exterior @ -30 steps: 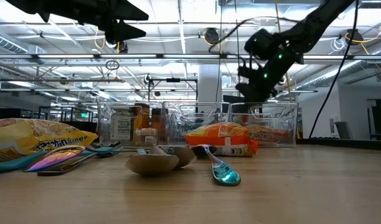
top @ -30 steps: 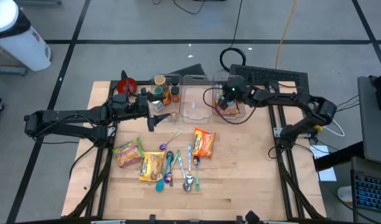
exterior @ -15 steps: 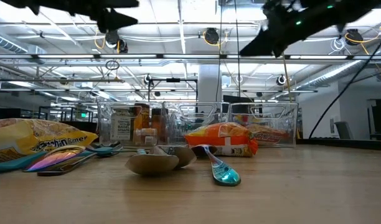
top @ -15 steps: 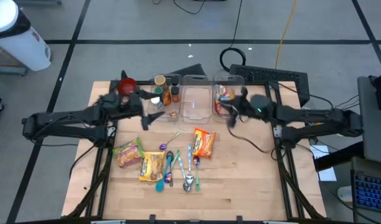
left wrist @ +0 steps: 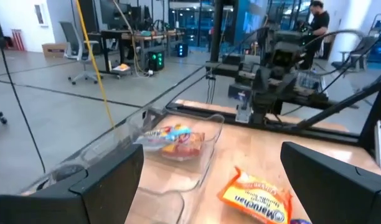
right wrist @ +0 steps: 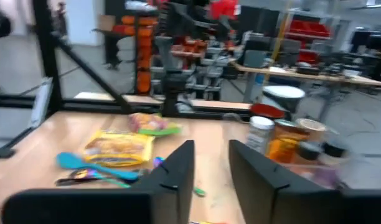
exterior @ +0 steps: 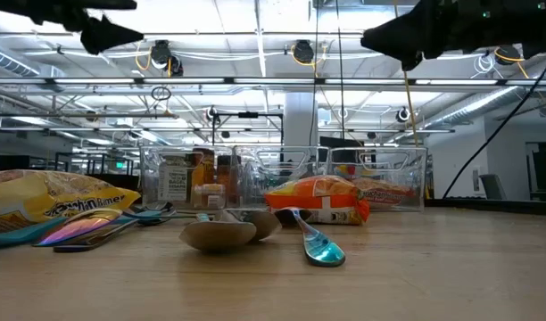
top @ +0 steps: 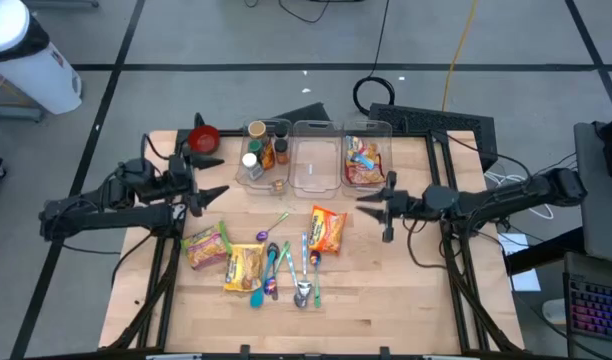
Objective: Pick & Place Food Item
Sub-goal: Put the orange noodle pack into the right transparent bin
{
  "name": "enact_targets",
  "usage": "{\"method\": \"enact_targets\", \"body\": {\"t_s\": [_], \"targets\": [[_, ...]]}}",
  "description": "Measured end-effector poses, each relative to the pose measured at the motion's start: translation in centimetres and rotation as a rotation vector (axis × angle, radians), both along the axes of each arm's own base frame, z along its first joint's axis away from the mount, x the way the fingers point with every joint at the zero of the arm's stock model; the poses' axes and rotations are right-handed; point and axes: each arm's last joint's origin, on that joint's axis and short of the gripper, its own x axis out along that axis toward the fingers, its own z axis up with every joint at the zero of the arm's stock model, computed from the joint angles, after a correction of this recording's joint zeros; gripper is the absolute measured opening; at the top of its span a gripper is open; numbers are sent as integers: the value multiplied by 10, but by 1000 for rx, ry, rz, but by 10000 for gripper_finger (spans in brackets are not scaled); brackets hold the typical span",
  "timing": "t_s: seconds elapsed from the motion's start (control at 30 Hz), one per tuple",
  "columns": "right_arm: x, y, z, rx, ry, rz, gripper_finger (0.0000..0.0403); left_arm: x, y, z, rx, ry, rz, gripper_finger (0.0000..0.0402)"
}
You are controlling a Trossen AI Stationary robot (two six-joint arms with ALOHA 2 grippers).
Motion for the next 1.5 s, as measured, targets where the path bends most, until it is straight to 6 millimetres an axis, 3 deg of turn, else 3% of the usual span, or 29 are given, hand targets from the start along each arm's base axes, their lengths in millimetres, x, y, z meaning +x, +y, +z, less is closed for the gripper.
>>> {"method": "enact_targets", "body": {"t_s": [0.13, 0.3, 0.5, 0.63, 0.77, 0.93, 1.17, 1.5], "targets": [[21, 18, 0, -16, 91, 70, 151, 1, 0, -11, 7, 6, 5, 388], [61, 32, -12, -58, 341, 91, 201, 5, 2, -13, 4, 25, 22, 388], [107, 33, -31, -112, 575, 67, 207, 11, 3, -14, -3, 29, 22, 388], [124, 35, -48, -160, 712, 72, 199, 15, 4, -15, -6, 43, 23, 388], [127, 25, -64, -129, 839, 10, 191, 18, 4, -17, -9, 60, 23, 388], [126, 10, -70, -61, 898, -55, 187, 19, 4, -16, -9, 53, 23, 388], [120, 7, -77, 60, 957, 36, 172, 19, 4, -16, -9, 52, 23, 388], [112, 17, -55, 306, 910, 221, 130, 19, 4, -16, -12, 53, 23, 388]]}}
